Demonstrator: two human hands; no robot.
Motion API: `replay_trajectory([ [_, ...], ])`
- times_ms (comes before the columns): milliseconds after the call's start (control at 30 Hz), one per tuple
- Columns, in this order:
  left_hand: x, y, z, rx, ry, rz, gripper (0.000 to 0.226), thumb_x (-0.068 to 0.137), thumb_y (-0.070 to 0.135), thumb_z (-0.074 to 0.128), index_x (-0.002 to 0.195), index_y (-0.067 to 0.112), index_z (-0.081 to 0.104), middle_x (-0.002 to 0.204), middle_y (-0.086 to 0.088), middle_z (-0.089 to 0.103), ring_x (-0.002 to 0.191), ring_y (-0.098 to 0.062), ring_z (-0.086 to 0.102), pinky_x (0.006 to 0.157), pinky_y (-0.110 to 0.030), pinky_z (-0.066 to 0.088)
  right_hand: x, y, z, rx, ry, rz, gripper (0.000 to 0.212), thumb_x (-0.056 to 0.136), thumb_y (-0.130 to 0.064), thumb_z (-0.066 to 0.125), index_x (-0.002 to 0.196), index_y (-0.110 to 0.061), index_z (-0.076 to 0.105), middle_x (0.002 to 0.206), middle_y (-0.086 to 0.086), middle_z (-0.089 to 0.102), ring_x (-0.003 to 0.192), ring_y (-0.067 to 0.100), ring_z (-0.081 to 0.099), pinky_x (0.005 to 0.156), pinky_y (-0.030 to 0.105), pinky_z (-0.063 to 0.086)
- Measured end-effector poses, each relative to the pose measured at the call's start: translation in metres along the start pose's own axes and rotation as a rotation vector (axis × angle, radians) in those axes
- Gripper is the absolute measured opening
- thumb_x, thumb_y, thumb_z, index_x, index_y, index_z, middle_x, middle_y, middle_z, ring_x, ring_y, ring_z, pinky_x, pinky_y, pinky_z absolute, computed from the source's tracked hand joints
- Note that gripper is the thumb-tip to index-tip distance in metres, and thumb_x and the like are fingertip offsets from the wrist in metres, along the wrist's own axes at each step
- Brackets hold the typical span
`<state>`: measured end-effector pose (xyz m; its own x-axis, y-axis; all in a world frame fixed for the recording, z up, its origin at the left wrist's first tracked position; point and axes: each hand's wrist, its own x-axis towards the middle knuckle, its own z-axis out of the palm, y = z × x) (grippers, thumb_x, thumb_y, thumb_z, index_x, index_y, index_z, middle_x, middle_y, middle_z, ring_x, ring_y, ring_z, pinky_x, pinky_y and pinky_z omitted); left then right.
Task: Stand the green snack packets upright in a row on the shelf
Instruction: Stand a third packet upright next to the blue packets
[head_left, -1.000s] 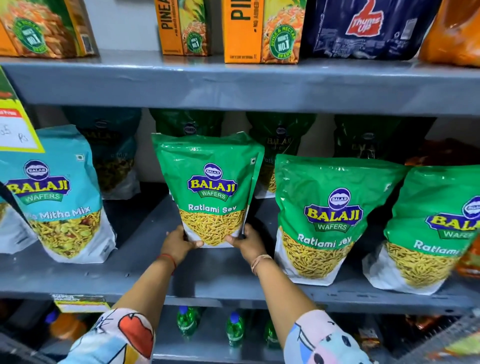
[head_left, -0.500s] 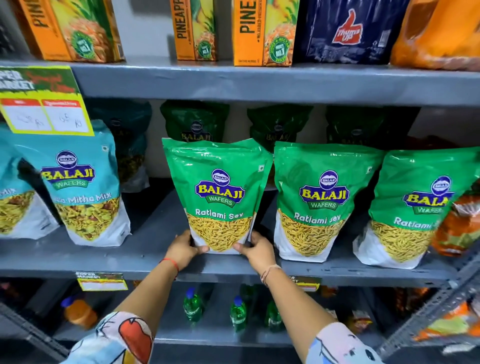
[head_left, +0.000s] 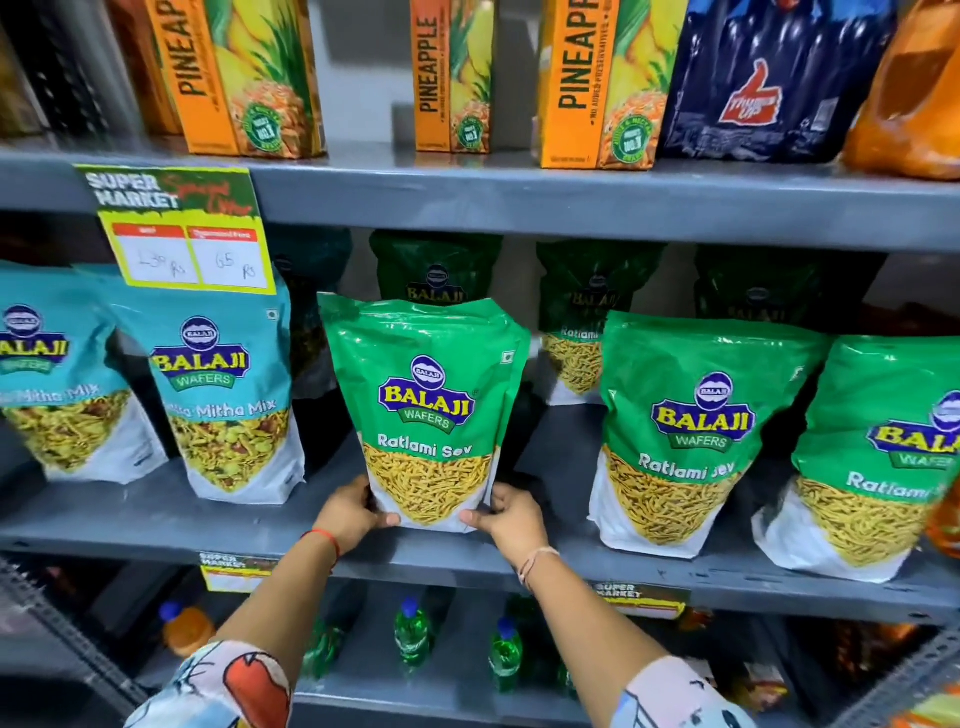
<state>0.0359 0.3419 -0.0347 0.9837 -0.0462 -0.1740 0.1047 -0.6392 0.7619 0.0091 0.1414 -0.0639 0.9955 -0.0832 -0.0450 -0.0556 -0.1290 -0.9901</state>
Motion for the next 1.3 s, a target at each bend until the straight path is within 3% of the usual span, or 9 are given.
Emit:
replay_trajectory([
  [333, -0.005, -0.009, -0.035, -0.152, -0.032, 0.107, 0.06, 0.08, -0.006, 0.065, 0.133, -0.005, 0.037, 0.116, -0.016, 0.06, 0.098, -0.011, 0.062, 0.086, -0.021, 0.043, 0.004, -0.021, 0.028, 0.046, -0.043, -0.075, 0.042, 0.07, 0.002, 0.071, 0.103, -0.02, 0.06, 0.111, 0.008, 0.065, 0.104, 0.021, 0.059, 0.096, 0.034, 0.048],
  [433, -0.011, 0.007, -0.048, -0.587, 0.161, 0.152, 0.039, 0.094, -0.005, 0.043, 0.133, -0.006, 0.04, 0.125, -0.015, 0.055, 0.101, -0.008, 0.064, 0.105, -0.027, 0.037, 0.009, -0.063, 0.017, 0.38, 0.088, -0.227, 0.054, 0.08, 0.008, 0.057, 0.13, -0.002, 0.042, 0.13, 0.003, 0.045, 0.11, 0.012, 0.051, 0.085, 0.012, 0.049],
  [533, 0.001, 0.016, -0.059, -0.837, 0.249, 0.126, 0.032, 0.1, 0.007, 0.033, 0.128, 0.009, 0.05, 0.127, -0.012, 0.062, 0.131, -0.028, 0.04, 0.108, -0.034, 0.035, 0.024, -0.102, 0.014, 0.578, 0.169, -0.318, 0.041, 0.083, -0.001, 0.054, 0.123, 0.01, 0.048, 0.104, 0.002, 0.067, 0.085, -0.002, 0.063, 0.073, 0.008, 0.051],
  [700, 0.007, 0.027, -0.054, -1.004, 0.258, 0.033, 0.038, 0.098, 0.004, 0.035, 0.087, 0.015, 0.069, 0.098, -0.003, 0.074, 0.101, -0.02, 0.062, 0.088, -0.031, 0.05, 0.025, -0.108, 0.028, 0.561, 0.297, -0.31, 0.02, 0.084, 0.003, 0.053, 0.101, 0.011, 0.06, 0.052, -0.02, 0.068, 0.054, -0.008, 0.058, 0.057, 0.008, 0.05],
  [800, 0.007, 0.033, -0.053, -1.001, 0.351, -0.062, 0.025, 0.098, 0.006, 0.037, 0.109, 0.002, 0.06, 0.129, -0.022, 0.058, 0.102, -0.025, 0.057, 0.101, -0.034, 0.044, 0.025, -0.111, 0.031, 0.544, 0.354, -0.303, 0.017, 0.085, 0.004, 0.052, 0.074, -0.004, 0.062, 0.042, -0.021, 0.063, 0.044, -0.01, 0.052, 0.049, 0.006, 0.045],
  [900, 0.016, 0.035, -0.053, -1.022, 0.413, -0.049, 0.024, 0.098, 0.003, 0.038, 0.106, -0.004, 0.059, 0.112, -0.02, 0.069, 0.086, -0.021, 0.054, 0.067, -0.018, 0.055, 0.027, -0.111, 0.031, 0.517, 0.391, -0.292, 0.029, 0.085, 0.001, 0.053, 0.062, -0.015, 0.059, 0.04, -0.02, 0.061, 0.042, -0.009, 0.05, 0.047, 0.005, 0.043],
  [1000, 0.02, 0.034, -0.052, -1.01, 0.418, -0.074, 0.031, 0.097, 0.003, 0.039, 0.124, -0.01, 0.05, 0.132, -0.025, 0.054, 0.104, -0.03, 0.057, 0.095, -0.034, 0.045, 0.027, -0.11, 0.03, 0.538, 0.392, -0.294, 0.028, 0.085, 0.002, 0.053, 0.062, -0.014, 0.059, 0.04, -0.02, 0.062, 0.042, -0.009, 0.051, 0.047, 0.006, 0.044],
  [1167, 0.016, 0.033, -0.053, -0.982, 0.372, -0.038, 0.023, 0.097, 0.005, 0.039, 0.104, -0.002, 0.06, 0.118, -0.019, 0.06, 0.106, -0.027, 0.055, 0.085, -0.029, 0.048, 0.021, -0.111, 0.029, 0.574, 0.335, -0.298, 0.019, 0.086, 0.001, 0.052, 0.075, -0.009, 0.064, 0.055, -0.014, 0.07, 0.055, -0.006, 0.06, 0.055, 0.008, 0.049],
  [1300, -0.012, 0.035, -0.045, -0.805, 0.482, 0.076, 0.035, 0.097, 0.006, 0.041, 0.13, -0.006, 0.047, 0.128, -0.012, 0.053, 0.117, -0.025, 0.05, 0.097, -0.027, 0.037, 0.003, -0.086, 0.019, 0.392, 0.161, -0.286, 0.054, 0.083, 0.0, 0.057, 0.134, -0.002, 0.037, 0.135, 0.002, 0.045, 0.124, 0.014, 0.044, 0.104, 0.027, 0.038],
])
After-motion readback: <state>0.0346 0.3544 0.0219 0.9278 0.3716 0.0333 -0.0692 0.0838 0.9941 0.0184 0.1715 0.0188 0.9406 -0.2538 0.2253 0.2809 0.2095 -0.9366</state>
